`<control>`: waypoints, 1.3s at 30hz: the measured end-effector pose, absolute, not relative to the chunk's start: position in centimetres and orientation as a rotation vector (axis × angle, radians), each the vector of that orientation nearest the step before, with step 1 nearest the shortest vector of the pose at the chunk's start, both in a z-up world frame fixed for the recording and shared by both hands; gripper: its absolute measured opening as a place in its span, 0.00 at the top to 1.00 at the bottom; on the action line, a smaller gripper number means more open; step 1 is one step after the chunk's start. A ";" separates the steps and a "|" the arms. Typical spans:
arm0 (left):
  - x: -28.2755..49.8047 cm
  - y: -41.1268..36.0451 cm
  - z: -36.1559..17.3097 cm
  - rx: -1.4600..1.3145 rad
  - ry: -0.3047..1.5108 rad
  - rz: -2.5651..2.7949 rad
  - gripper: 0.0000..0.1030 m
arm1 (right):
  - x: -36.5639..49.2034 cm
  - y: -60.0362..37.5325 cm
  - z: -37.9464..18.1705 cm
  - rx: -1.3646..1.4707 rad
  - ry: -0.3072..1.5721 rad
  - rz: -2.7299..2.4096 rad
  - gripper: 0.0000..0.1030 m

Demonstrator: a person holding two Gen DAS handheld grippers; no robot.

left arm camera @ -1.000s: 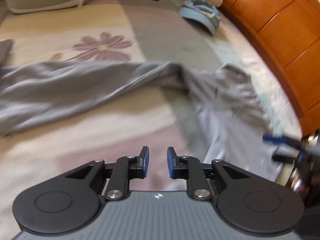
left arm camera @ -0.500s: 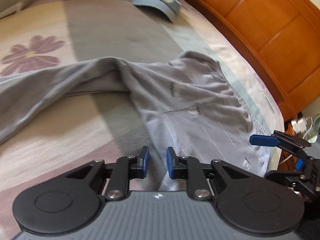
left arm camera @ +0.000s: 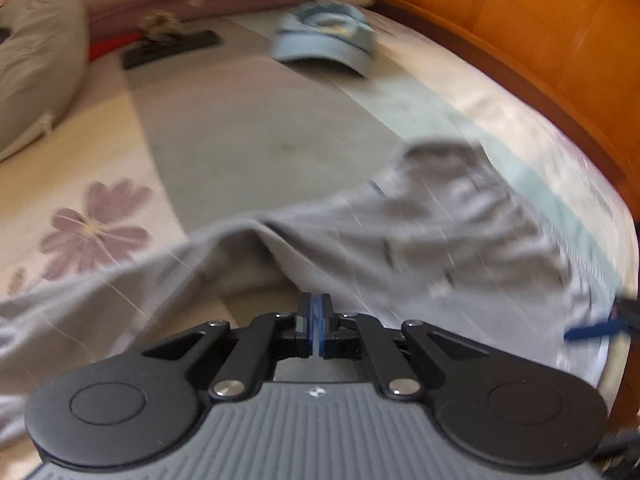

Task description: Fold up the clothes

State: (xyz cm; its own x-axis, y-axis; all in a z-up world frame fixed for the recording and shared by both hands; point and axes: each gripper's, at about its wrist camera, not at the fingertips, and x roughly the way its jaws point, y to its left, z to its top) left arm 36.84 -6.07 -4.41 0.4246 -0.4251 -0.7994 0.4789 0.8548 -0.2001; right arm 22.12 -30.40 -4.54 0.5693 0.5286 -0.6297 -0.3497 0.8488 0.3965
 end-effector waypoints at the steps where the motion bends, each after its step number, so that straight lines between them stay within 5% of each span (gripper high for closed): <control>1: 36.9 -5.6 -3.9 0.021 0.976 -0.588 0.99 | 22.1 -30.3 -4.5 0.236 0.813 0.525 0.00; 10: 34.4 -4.9 -7.6 -0.202 1.150 -0.603 0.89 | 21.3 -30.6 -4.6 0.272 0.797 0.515 0.00; 14: 33.2 -5.6 -7.6 -0.203 1.120 -0.597 0.73 | 20.9 -30.6 -4.5 0.254 0.801 0.520 0.00; 21: 30.8 -9.4 -6.4 0.133 1.025 -0.570 0.75 | 20.2 -30.2 -4.5 0.210 0.796 0.512 0.00; 31: 31.1 -5.5 -6.0 -0.135 1.044 -0.529 0.75 | 19.2 -30.7 -4.8 0.182 0.813 0.493 0.00; 39: 28.9 -8.9 -6.5 0.157 0.982 -0.613 0.75 | 19.8 -30.9 -4.9 0.170 0.825 0.510 0.00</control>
State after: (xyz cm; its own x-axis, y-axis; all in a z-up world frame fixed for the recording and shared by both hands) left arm 28.95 -8.88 -6.46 0.4030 -0.4139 -0.8163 0.5512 0.8218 -0.1445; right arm 19.82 -30.92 -4.87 0.5664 0.4959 -0.6583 -0.3668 0.8669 0.3374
